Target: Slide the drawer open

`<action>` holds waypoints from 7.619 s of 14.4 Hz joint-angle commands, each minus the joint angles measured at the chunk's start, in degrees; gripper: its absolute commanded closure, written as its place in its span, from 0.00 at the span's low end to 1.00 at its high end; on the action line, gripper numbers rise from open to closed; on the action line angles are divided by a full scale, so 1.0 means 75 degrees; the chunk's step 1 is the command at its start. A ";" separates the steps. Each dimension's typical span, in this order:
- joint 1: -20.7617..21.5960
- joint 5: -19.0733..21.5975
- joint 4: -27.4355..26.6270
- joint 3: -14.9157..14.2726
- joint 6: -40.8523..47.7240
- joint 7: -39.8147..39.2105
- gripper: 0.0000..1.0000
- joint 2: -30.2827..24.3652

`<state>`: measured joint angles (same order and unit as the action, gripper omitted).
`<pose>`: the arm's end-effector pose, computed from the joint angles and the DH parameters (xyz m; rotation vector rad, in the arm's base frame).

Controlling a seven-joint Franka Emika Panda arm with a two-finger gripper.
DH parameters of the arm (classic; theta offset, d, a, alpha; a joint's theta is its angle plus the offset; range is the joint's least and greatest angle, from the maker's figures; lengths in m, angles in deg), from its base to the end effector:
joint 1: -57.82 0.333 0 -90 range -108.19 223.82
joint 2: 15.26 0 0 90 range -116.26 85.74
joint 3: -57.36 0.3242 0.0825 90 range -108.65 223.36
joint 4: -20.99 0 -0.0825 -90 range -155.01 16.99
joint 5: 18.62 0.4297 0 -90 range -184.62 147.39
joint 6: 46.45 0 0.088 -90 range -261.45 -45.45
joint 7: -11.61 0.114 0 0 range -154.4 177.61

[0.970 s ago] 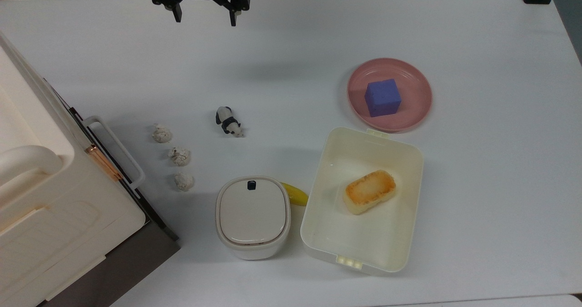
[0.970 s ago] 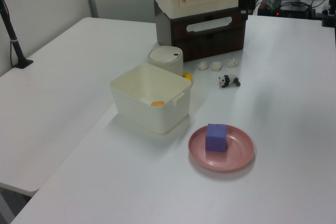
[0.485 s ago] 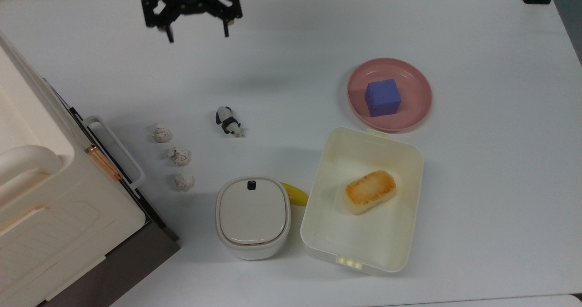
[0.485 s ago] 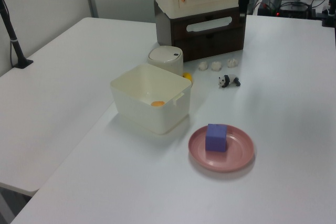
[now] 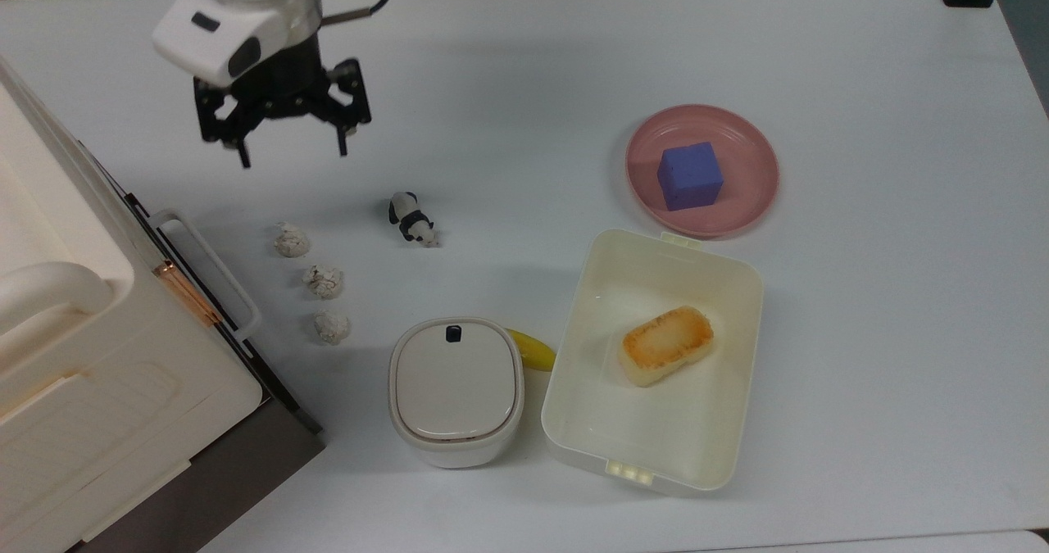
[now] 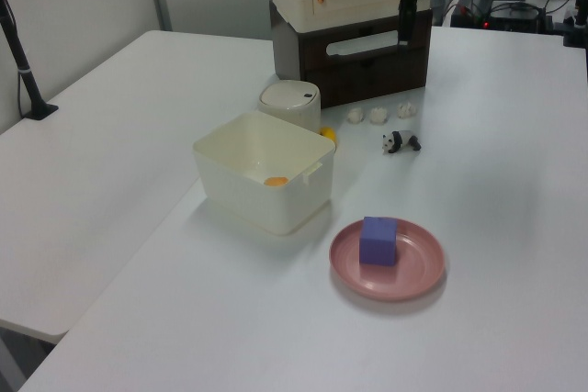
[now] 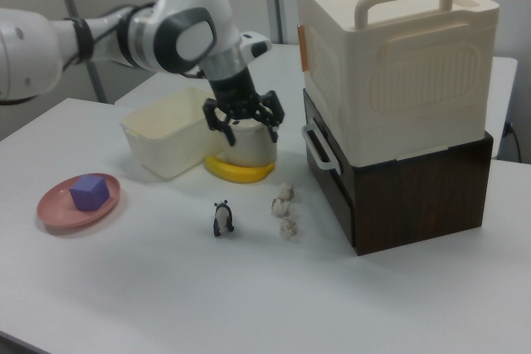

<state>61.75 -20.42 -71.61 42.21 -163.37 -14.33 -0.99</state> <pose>0.6895 -0.1229 0.4899 2.9577 0.4203 0.2166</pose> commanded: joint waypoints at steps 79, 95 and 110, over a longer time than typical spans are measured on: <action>0.0694 -0.2396 -0.0263 -0.0254 -0.2048 0.0470 0.65 0.0757; 0.0776 -0.2244 -0.0392 -0.0172 -0.1628 0.0587 0.77 0.0700; 0.1107 -0.0533 0.0051 0.0646 0.1521 0.2984 0.00 -0.0495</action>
<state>72.34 -28.28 -72.50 44.31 -160.66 -1.92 -0.19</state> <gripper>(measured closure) 0.366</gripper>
